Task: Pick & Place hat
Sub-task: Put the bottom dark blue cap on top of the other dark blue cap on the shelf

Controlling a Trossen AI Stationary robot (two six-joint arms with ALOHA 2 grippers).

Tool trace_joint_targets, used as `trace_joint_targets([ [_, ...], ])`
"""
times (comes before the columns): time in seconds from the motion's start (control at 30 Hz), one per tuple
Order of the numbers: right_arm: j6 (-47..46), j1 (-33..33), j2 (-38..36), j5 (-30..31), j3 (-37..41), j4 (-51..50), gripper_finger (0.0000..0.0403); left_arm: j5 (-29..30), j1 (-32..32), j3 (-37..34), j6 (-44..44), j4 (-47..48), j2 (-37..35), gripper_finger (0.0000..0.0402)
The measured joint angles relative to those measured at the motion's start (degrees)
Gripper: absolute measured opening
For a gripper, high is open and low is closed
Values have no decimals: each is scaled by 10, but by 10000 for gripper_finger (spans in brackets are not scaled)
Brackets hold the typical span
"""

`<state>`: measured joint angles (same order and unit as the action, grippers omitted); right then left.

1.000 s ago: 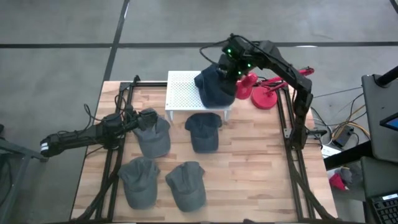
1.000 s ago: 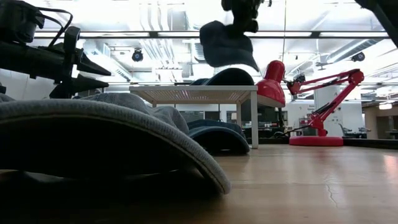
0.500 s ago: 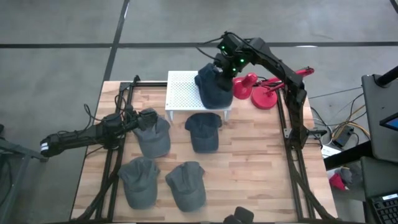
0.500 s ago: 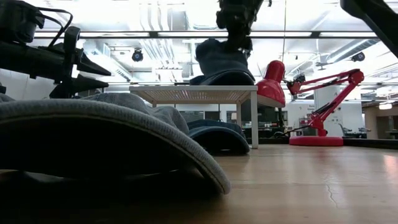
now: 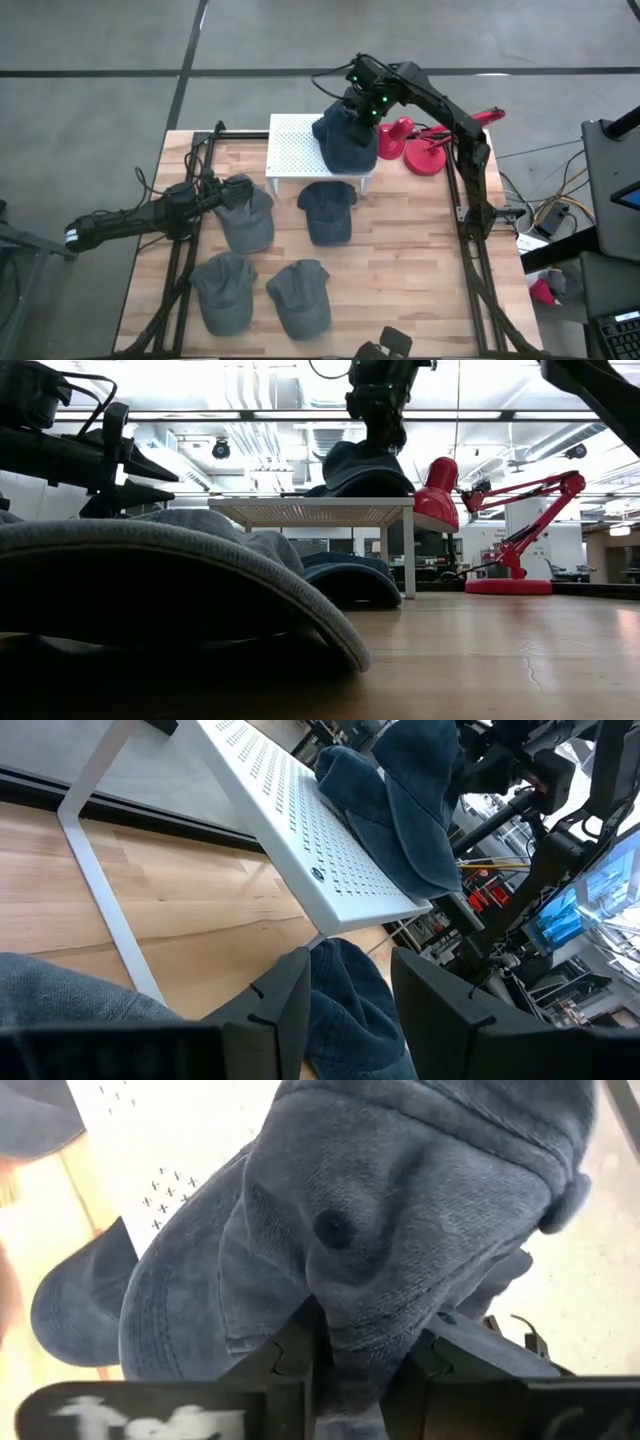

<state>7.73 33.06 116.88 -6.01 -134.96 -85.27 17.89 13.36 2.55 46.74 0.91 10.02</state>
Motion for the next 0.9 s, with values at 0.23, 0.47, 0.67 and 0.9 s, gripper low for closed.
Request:
trace_joint_targets([
  [0.23, 4, -1, 0, 0, 0, 0, 106, 0, 0, 0, 0, 0, 0, 142],
  [0.47, 13, -2, -1, -3, 0, 0, 148, 0, 0, 0, 0, 0, 0, 142],
  [0.67, 15, -2, -3, -4, 0, 1, 177, 0, 0, 0, 0, 0, 0, 142],
  [0.9, 19, -2, -17, -5, 0, 2, 200, 0, 0, 0, 0, 0, 0, 142],
])
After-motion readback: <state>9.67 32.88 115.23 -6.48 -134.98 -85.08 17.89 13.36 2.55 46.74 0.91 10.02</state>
